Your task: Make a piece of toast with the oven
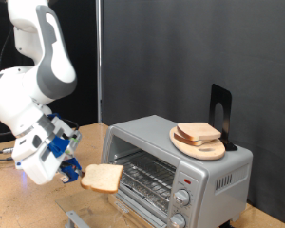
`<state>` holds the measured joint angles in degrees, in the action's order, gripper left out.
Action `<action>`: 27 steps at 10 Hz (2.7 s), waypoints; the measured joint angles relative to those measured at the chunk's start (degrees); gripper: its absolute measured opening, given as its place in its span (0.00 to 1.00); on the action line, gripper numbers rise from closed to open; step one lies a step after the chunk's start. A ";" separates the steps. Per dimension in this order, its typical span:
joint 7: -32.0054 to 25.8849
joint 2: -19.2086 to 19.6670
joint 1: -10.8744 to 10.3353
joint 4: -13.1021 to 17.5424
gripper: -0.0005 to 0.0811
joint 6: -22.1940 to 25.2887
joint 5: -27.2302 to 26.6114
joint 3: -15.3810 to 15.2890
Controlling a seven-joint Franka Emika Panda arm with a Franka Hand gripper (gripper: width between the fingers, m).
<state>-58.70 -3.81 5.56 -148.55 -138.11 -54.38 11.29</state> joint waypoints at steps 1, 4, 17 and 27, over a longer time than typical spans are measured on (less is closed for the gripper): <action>0.95 1.33 -0.68 1.52 0.60 -0.50 1.38 -1.22; 0.60 4.14 -2.75 3.95 0.60 -2.50 3.42 -4.44; -10.97 2.55 -3.09 -1.42 0.60 -8.71 6.87 -7.06; 9.30 -2.44 -2.51 -0.38 0.60 -4.02 13.53 -9.94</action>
<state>-49.40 -6.25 3.05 -148.93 -142.13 -40.84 1.35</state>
